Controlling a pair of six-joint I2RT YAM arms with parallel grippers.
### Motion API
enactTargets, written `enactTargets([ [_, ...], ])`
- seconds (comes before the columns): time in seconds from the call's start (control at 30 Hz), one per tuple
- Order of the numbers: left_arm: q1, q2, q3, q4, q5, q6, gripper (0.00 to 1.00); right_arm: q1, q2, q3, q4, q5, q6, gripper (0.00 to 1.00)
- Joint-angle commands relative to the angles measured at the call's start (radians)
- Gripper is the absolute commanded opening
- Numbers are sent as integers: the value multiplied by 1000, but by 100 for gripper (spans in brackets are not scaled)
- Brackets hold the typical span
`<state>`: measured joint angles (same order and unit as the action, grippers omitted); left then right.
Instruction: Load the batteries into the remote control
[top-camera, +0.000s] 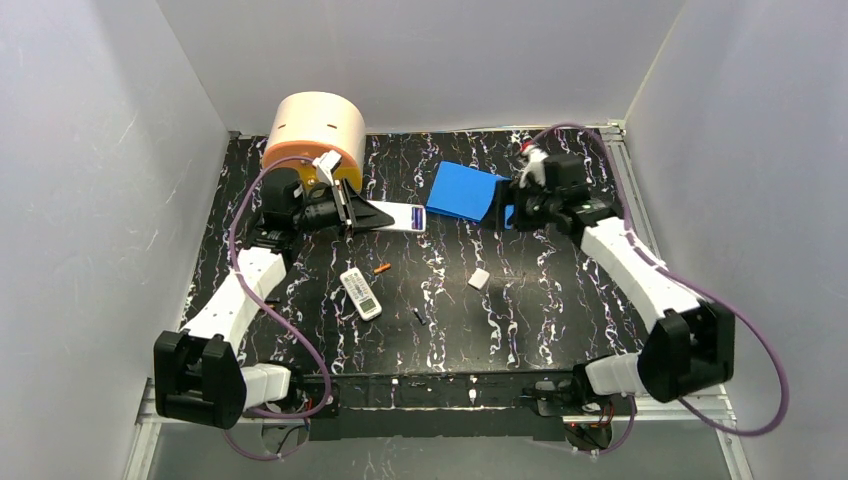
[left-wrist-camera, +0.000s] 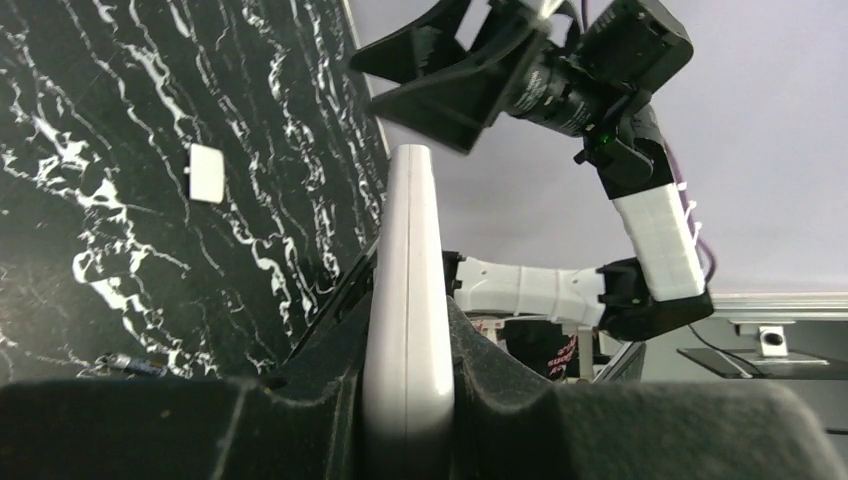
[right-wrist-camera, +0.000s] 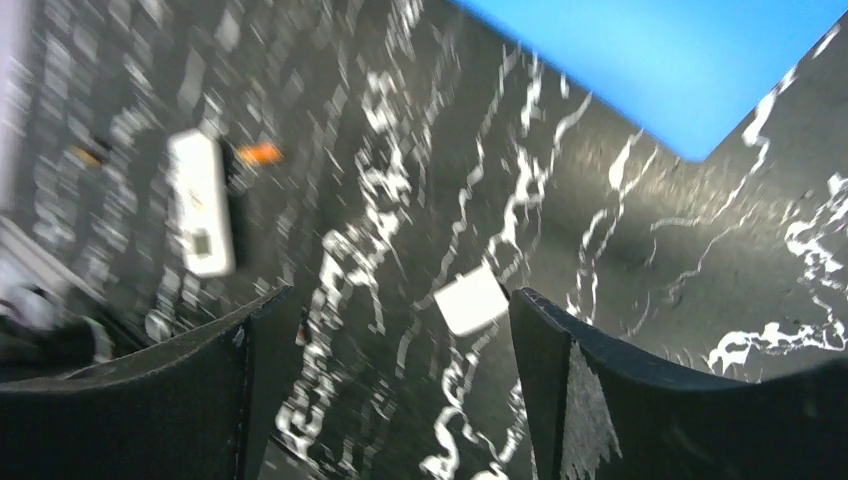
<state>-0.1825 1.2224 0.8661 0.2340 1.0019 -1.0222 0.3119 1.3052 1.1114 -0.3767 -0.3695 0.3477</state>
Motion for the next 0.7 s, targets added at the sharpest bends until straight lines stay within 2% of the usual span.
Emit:
enactTargets([
  [0.0,3,24,127,-378,39,311,0,173,78,-39,-155,197,-355,86],
  [0.1,3,54,201,-588,45,457,0,296,147,-53,-177,303,-503,87],
  [0.23,3,97,251,-692,94,555,0,364,205,-56,-163,349,-639,86],
  [0.67,14,169,288,-720,100,584,0,375,391,-51,-127,355,-750,82],
])
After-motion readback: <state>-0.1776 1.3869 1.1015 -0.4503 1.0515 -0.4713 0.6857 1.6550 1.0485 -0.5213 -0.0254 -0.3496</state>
